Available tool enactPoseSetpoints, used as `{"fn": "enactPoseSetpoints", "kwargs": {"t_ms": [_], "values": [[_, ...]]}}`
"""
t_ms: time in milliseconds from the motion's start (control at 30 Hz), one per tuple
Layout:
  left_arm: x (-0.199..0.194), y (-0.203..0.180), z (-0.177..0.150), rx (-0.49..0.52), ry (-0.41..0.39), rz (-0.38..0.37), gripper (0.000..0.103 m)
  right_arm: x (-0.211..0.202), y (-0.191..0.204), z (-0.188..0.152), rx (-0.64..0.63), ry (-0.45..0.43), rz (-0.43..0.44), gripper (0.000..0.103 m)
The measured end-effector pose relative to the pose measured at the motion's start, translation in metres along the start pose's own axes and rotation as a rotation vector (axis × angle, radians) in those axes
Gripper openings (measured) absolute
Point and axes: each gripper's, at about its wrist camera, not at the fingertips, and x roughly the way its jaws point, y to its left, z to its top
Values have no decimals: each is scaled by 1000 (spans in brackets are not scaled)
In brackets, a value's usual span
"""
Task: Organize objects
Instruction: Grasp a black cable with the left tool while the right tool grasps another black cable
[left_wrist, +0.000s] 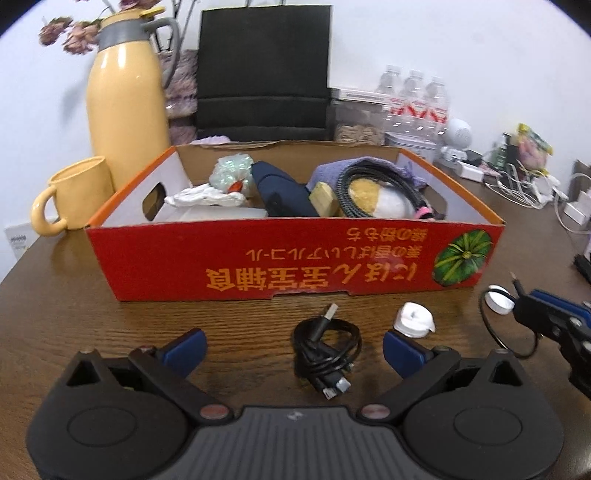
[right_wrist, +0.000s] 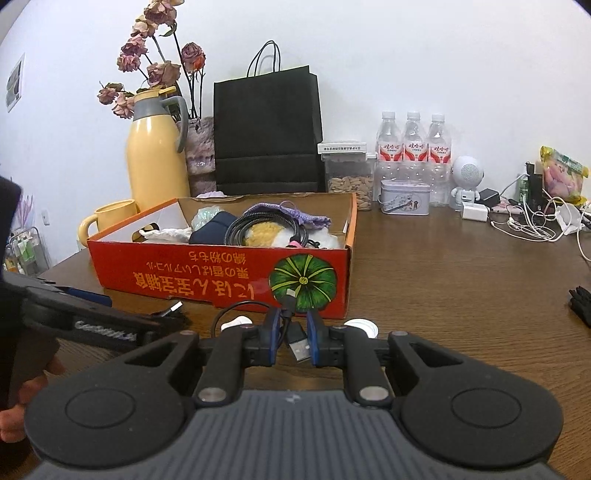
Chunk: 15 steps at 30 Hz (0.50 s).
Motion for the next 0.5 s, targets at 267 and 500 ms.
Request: {"fn": "enactPoseSetpoints", "kwargs": {"t_ms": [267, 500], "values": [[-3, -4, -3, 10, 0, -71, 36, -1, 3, 0, -11, -4, -5, 16], [-25, -4, 6, 15, -88, -79, 36, -2, 9, 6, -24, -31, 12, 16]]}}
